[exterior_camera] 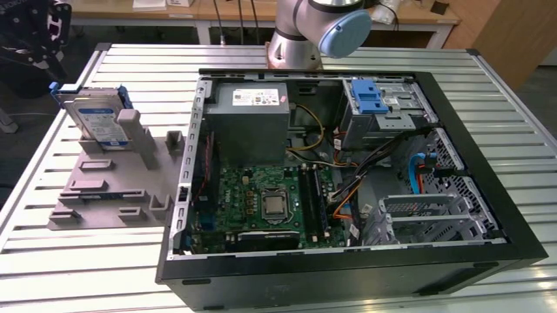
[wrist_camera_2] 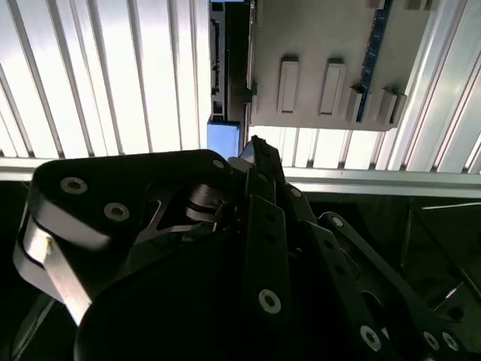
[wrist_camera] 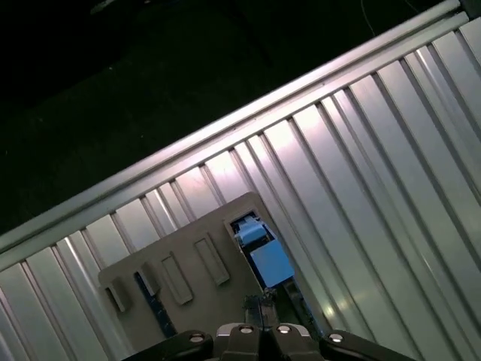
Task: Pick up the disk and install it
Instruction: 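Pick up the disk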
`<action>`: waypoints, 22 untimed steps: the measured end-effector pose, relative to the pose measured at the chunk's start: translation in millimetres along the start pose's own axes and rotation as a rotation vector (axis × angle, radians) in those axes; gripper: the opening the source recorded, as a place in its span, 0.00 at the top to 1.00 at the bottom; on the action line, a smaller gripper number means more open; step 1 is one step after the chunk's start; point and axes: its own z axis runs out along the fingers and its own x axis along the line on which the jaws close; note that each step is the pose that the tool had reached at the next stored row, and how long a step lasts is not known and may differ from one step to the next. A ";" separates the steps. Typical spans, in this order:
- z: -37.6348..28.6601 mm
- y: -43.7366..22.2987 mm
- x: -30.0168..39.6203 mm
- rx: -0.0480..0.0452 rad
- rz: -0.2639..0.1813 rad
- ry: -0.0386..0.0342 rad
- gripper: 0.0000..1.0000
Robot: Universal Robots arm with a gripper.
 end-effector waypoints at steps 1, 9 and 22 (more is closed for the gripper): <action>0.0 0.0 0.0 -0.0005 -0.017 0.0003 0.89; 0.3 -0.1 0.0 -0.0041 -0.159 0.0044 0.89; 2.3 -0.1 0.0 -0.0098 -0.394 0.0120 0.89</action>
